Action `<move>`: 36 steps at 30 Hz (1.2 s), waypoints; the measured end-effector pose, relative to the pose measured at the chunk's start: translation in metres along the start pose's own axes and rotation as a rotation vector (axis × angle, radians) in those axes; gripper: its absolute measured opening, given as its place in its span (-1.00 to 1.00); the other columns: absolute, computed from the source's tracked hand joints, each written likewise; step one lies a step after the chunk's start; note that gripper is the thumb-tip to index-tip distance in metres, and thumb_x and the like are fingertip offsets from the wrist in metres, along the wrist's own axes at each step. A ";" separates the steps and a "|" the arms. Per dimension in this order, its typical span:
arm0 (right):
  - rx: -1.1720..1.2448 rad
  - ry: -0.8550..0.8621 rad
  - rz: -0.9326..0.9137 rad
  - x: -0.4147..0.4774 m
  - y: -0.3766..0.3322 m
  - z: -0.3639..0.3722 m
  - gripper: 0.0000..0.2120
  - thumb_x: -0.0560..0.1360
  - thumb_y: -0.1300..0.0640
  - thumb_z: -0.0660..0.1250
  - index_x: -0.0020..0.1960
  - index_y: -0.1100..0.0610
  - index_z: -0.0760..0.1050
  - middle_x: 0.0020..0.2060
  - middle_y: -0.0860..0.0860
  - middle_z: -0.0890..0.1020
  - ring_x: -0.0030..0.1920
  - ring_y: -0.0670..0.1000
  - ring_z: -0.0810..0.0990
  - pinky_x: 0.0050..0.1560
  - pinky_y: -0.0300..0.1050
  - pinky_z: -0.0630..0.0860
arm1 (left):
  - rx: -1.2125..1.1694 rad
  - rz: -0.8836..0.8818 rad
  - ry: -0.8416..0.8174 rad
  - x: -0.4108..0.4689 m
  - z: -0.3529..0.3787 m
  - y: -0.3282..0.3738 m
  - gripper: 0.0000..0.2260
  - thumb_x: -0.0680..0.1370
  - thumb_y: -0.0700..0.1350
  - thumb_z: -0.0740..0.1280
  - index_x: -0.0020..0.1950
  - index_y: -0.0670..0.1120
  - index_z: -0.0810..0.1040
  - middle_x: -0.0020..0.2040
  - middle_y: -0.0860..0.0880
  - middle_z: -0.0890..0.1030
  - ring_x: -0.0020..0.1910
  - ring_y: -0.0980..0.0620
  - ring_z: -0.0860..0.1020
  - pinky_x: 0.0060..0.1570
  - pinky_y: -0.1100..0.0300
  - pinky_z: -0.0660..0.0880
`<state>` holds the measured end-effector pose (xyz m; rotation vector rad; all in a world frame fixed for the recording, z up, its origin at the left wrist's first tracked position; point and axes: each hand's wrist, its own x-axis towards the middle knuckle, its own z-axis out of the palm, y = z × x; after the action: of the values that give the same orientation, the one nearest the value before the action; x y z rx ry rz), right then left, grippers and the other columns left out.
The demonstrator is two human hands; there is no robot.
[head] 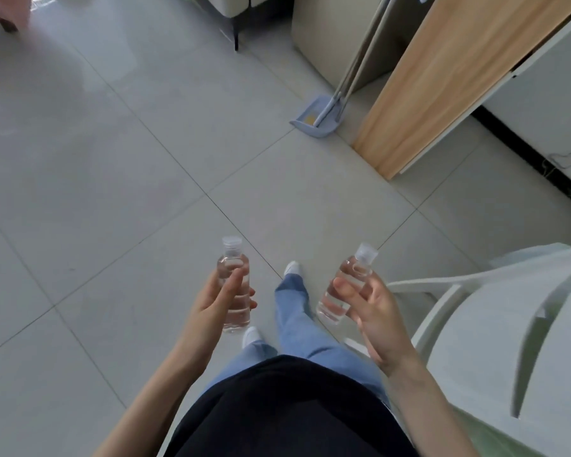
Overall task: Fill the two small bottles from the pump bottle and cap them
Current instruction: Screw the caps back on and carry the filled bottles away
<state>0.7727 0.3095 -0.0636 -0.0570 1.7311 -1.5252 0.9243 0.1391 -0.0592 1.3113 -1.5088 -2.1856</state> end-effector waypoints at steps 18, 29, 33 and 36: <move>-0.015 0.026 -0.011 0.212 -0.134 -0.087 -0.80 0.49 0.15 0.42 0.08 -0.03 0.52 -0.17 -0.26 0.71 -0.14 -0.31 0.66 -0.21 -0.51 0.48 | 0.038 0.031 -0.060 0.207 0.146 0.125 -0.68 0.26 0.35 0.33 -0.08 0.26 0.61 -0.24 0.04 0.66 -0.24 0.02 0.66 -0.22 0.17 0.54; 0.109 0.230 -0.025 0.314 -0.192 -0.133 -0.74 0.41 0.09 0.43 0.09 0.01 0.54 -0.18 -0.20 0.72 -0.13 -0.29 0.66 -0.18 -0.47 0.49 | 0.138 -0.023 -0.258 0.354 0.222 0.192 -0.68 0.33 0.29 0.38 -0.02 0.19 0.62 -0.25 0.02 0.65 -0.25 0.02 0.65 -0.30 0.23 0.57; 0.138 0.329 -0.039 0.372 -0.229 -0.150 -0.78 0.45 0.15 0.43 0.08 0.02 0.53 -0.19 -0.19 0.72 -0.14 -0.27 0.66 -0.18 -0.45 0.50 | 0.175 -0.032 -0.358 0.432 0.268 0.241 -0.63 0.29 0.29 0.36 -0.02 0.13 0.63 -0.22 -0.03 0.64 -0.25 0.00 0.64 -0.28 0.18 0.55; 0.218 0.322 -0.051 0.383 -0.247 -0.150 -0.72 0.41 0.07 0.45 0.10 0.01 0.54 -0.11 -0.18 0.72 -0.09 -0.23 0.68 -0.17 -0.44 0.52 | 0.186 -0.013 -0.376 0.444 0.286 0.258 -0.55 0.30 0.30 0.42 0.02 0.03 0.60 -0.23 -0.05 0.62 -0.23 -0.03 0.62 -0.17 0.06 0.54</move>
<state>0.3153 0.1652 -0.0658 0.2712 1.8058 -1.8306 0.3680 -0.0484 -0.0661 0.9930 -1.8786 -2.4539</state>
